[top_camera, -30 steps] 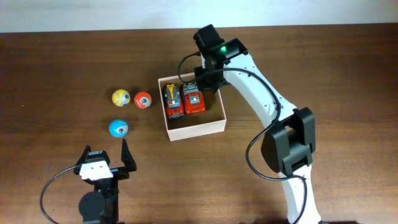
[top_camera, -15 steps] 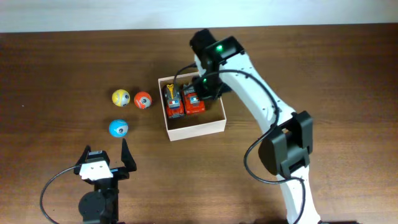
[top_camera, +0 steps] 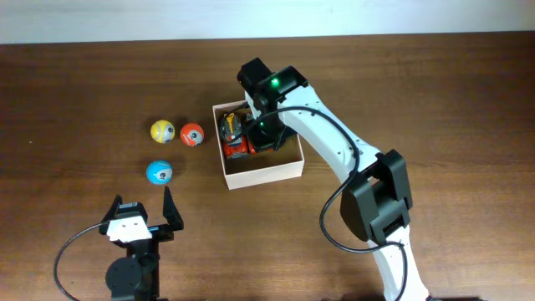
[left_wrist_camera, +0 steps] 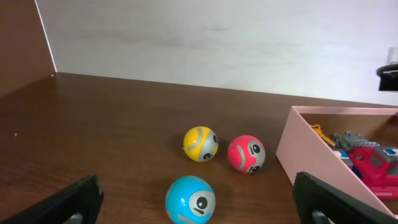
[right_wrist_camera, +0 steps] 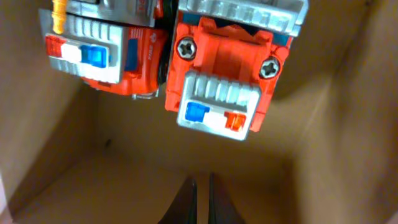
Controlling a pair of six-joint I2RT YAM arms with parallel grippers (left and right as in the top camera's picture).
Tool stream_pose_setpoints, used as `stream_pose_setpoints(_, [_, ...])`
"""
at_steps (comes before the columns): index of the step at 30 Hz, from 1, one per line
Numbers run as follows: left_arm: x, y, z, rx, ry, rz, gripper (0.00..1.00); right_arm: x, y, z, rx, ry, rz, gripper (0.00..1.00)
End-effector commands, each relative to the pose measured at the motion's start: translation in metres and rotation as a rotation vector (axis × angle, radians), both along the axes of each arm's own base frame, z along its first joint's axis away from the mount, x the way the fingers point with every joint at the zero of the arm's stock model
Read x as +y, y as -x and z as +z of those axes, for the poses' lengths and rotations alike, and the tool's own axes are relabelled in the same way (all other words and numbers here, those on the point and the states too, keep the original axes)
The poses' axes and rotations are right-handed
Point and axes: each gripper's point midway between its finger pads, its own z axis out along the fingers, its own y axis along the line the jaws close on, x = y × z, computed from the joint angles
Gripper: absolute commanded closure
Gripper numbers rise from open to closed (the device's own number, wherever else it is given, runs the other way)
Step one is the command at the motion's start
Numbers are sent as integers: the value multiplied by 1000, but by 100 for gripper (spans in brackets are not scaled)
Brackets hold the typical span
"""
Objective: Pack container
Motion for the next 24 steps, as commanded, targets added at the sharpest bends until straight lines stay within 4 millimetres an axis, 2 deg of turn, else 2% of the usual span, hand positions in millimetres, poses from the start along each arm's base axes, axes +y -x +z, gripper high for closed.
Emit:
stream_pose_setpoints(1, [-2,0,0,0,-12,-13,1,1,-1,-8,1,-5,7,96])
stream_pose_setpoints(7, [-2,0,0,0,-12,-13,1,4,-6,-17,-22,-18,7,96])
stream_pose_setpoints(16, [-2,0,0,0,-12,-13,1,13,-22,-16,-89,-52,16,96])
stream_pose_setpoints(24, [-2,0,0,0,-12,-13,1,10,-14,-17,-55,-41,18,96])
